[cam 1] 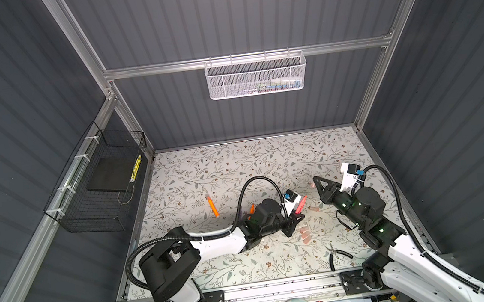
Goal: Insert the pens into the pen caps
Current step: 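Carry the pink cap with the right gripper above the held marker tip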
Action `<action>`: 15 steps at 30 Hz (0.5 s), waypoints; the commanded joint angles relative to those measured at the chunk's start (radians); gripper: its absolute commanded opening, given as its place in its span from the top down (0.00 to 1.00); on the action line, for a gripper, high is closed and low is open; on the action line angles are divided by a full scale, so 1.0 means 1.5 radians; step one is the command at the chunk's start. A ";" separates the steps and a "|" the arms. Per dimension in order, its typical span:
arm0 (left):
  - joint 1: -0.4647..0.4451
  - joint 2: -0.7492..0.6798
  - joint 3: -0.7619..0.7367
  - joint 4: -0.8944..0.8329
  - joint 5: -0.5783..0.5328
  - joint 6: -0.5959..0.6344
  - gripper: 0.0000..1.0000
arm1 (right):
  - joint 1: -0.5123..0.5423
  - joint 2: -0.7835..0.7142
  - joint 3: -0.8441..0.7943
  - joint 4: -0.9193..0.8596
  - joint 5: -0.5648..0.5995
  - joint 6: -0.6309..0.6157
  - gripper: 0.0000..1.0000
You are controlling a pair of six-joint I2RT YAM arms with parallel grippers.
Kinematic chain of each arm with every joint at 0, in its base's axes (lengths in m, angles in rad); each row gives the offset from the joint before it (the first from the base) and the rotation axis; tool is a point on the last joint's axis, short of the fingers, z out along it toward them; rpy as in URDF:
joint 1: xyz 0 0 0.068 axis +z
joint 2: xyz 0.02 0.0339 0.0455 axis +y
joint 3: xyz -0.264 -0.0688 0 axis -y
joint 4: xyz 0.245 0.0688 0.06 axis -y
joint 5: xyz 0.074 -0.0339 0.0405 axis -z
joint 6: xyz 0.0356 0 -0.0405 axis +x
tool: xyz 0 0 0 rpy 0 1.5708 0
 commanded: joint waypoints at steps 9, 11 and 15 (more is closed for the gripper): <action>-0.003 0.021 0.026 -0.018 0.019 0.020 1.00 | -0.002 0.018 -0.015 0.063 -0.022 0.020 1.00; -0.003 0.021 0.024 -0.016 0.017 0.012 1.00 | -0.002 0.030 -0.017 0.070 -0.030 0.028 1.00; 0.000 0.014 0.023 -0.018 -0.011 -0.006 1.00 | -0.001 0.054 -0.027 0.099 -0.059 0.046 1.00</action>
